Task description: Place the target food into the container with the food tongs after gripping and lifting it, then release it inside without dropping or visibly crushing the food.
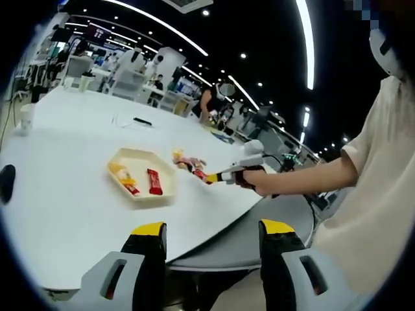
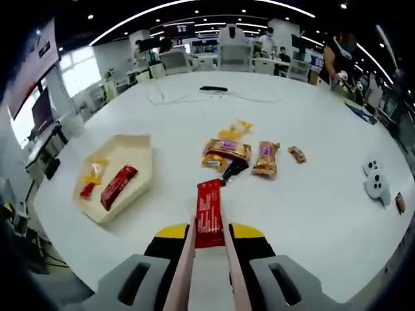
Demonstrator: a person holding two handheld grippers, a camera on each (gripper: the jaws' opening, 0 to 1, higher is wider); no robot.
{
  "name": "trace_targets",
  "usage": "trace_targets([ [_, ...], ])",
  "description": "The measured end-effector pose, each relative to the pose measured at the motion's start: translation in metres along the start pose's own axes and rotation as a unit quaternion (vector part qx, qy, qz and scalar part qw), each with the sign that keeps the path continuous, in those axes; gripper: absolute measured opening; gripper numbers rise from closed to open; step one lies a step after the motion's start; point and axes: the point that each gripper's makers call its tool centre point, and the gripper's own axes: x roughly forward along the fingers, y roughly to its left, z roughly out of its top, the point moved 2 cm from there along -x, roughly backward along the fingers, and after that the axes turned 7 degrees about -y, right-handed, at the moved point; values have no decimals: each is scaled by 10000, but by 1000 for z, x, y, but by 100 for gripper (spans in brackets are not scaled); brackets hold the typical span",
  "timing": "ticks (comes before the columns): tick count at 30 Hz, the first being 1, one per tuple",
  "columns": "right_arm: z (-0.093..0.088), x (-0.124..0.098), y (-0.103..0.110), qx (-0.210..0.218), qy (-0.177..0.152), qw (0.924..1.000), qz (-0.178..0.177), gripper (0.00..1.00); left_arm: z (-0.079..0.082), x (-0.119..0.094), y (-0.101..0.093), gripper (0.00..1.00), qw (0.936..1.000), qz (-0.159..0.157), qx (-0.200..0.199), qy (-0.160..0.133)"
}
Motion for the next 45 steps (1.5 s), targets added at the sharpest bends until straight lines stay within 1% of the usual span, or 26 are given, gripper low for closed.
trace_targets([
  [1,1,-3,0,-27,-5,10000,12,22,0,0,0,57,10000,-17,-2,-13],
  [2,10,-21,5,-479,-138,9988,10,22,1,4,-4,57,9999,-147,36,-22],
  [7,15,-30,6,-423,-239,9988,24,22,2,5,-6,57,9998,-204,54,-42],
  [8,23,-41,10,-318,-405,9986,83,22,3,7,-7,57,9996,-278,78,-56],
  [9,28,-49,13,-318,-507,9981,110,22,3,9,-7,57,9994,-336,106,-35],
  [14,39,-61,19,-311,-683,9970,199,22,7,11,-8,57,9990,-420,152,-37],
  [17,50,-69,24,-370,-826,9955,271,22,11,13,-8,57,9987,-476,199,-57],
  [22,63,-76,23,-346,-1006,9940,241,23,15,13,-6,57,9983,-520,246,-81],
  [24,72,-79,21,-331,-1116,9930,211,23,17,13,-6,57,9982,-533,262,-94],
  [26,73,-80,22,-316,-1134,9928,215,23,17,13,-6,57,9982,-537,266,-96],
  [27,77,-82,22,-277,-1198,9922,211,23,18,13,-6,57,9981,-545,274,-96],
  [32,86,-86,21,-136,-1341,9907,171,23,18,13,-6,57,9979,-569,289,-91],
  [35,95,-90,19,-46,-1451,9893,153,23,20,14,-6,57,9978,-587,303,-106],
  [45,118,-97,24,-138,-1675,9856,176,23,23,14,-5,57,9975,-616,318,-131],
])
